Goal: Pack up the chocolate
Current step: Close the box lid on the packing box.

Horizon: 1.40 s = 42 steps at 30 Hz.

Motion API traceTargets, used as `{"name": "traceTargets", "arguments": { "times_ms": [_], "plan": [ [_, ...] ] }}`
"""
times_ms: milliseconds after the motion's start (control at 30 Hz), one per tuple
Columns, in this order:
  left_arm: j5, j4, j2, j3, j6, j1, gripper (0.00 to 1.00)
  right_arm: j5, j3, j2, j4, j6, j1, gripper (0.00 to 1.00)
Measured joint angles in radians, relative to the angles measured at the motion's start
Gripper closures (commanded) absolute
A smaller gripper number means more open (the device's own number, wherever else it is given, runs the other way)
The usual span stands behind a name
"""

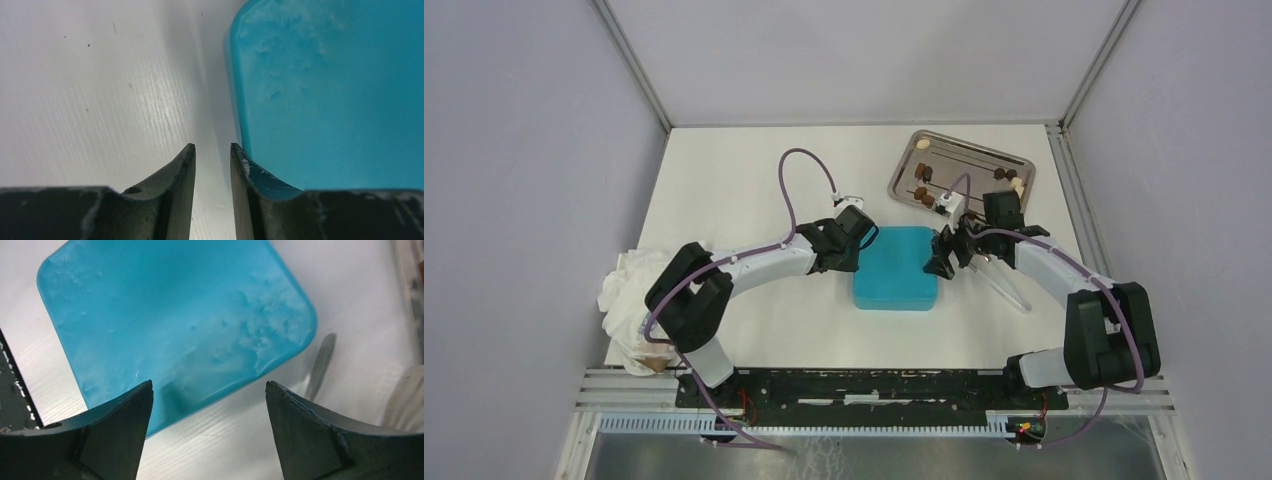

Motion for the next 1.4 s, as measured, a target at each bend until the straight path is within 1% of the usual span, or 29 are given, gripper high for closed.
{"name": "traceTargets", "arguments": {
  "times_ms": [133,200,267,300,467,667,733,1000,1100,1133,1200,1233,1300,1400],
  "plan": [
    [0.000,0.000,0.000,0.000,-0.005,-0.013,0.61,0.005,-0.024,0.047,-0.001,0.050,0.002,0.13],
    [-0.001,0.000,0.000,0.000,-0.010,-0.020,0.61,0.018,-0.024,0.056,0.002,0.069,0.002,0.16],
    [-0.002,0.000,0.000,0.000,-0.016,-0.026,0.60,0.024,-0.024,0.057,0.008,0.083,0.002,0.23],
    [-0.002,0.000,0.000,0.000,-0.019,-0.028,0.60,0.027,-0.024,0.057,0.010,0.087,0.002,0.29],
    [-0.006,-0.003,0.000,0.000,-0.025,-0.032,0.58,0.050,-0.023,0.057,0.024,0.111,-0.010,0.42],
    [-0.017,-0.005,-0.034,-0.017,-0.034,-0.035,0.51,0.061,-0.015,0.056,0.024,0.109,-0.021,0.49],
    [-0.024,-0.005,-0.060,-0.029,-0.039,-0.037,0.51,0.068,-0.011,0.056,0.024,0.106,-0.021,0.51],
    [-0.025,0.000,-0.251,-0.128,-0.045,-0.048,0.51,0.082,0.006,0.058,0.005,0.076,-0.021,0.52],
    [0.039,0.051,-0.348,-0.173,-0.045,-0.068,0.54,0.082,0.007,0.058,0.005,0.064,-0.020,0.53],
    [0.077,0.082,-0.378,-0.189,-0.046,-0.073,0.56,0.082,0.008,0.058,0.005,0.060,-0.020,0.53],
    [0.156,0.151,-0.406,-0.207,-0.048,-0.079,0.65,0.083,0.010,0.057,0.004,0.052,-0.021,0.53],
    [0.187,0.179,-0.404,-0.208,-0.052,-0.081,0.67,0.083,0.010,0.056,0.004,0.049,-0.021,0.54],
    [0.246,0.246,-0.371,-0.205,-0.056,-0.087,0.68,0.085,0.010,0.053,0.002,0.041,-0.021,0.54],
    [0.296,0.299,-0.265,-0.182,-0.060,-0.099,0.70,0.092,0.010,0.048,0.001,0.031,-0.020,0.56]
  ]
}}
